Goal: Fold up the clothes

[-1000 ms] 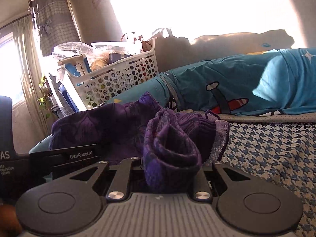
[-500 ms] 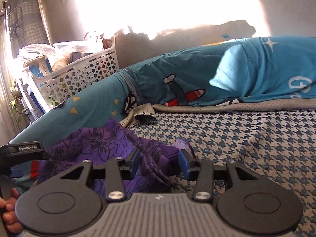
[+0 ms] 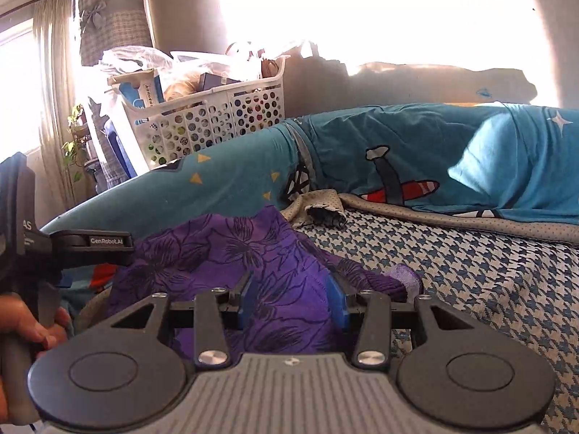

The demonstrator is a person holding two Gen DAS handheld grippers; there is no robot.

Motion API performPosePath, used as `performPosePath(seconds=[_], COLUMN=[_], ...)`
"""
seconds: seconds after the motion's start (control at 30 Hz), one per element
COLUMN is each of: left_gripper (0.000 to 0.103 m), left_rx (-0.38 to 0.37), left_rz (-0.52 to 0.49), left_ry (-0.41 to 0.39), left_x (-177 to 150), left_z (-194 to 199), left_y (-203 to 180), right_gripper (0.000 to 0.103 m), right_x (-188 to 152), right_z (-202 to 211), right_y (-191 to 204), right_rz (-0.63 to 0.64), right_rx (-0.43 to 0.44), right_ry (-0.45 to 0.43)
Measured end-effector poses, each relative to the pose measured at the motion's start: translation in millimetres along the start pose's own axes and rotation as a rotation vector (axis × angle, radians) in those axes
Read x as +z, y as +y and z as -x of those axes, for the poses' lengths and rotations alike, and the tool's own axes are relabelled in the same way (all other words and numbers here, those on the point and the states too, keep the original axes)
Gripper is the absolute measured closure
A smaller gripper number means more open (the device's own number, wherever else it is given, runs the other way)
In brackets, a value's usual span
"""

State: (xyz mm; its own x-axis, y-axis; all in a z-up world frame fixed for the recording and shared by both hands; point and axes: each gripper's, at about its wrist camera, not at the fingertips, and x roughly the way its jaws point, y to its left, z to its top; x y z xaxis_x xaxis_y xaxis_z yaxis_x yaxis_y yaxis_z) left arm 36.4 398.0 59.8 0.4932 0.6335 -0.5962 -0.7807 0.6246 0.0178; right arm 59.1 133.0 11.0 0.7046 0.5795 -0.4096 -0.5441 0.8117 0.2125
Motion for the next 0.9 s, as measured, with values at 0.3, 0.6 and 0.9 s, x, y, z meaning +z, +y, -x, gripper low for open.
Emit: performPosePath(seconds=[0.3, 0.6, 0.9], left_gripper=[0.0, 0.0, 0.0], left_rx=[0.027, -0.004, 0.015], left_rz=[0.016, 0.055, 0.007], left_ry=[0.031, 0.096, 0.041], left_x=[-5.5, -9.4, -10.1], left_z=[-24.0, -39.0, 9.4], left_y=[-0.1, 9.4, 13.4], right_gripper=[0.062, 0.062, 0.06], right_x=[-20.3, -13.9, -2.5], right_z=[-42.0, -24.2, 28.8], right_y=[-29.7, -32.1, -28.8], right_rz=[-0.095, -0.114, -0.11], right_rx=[-0.062, -0.075, -0.065], right_ry=[0.137, 0.156, 0.146])
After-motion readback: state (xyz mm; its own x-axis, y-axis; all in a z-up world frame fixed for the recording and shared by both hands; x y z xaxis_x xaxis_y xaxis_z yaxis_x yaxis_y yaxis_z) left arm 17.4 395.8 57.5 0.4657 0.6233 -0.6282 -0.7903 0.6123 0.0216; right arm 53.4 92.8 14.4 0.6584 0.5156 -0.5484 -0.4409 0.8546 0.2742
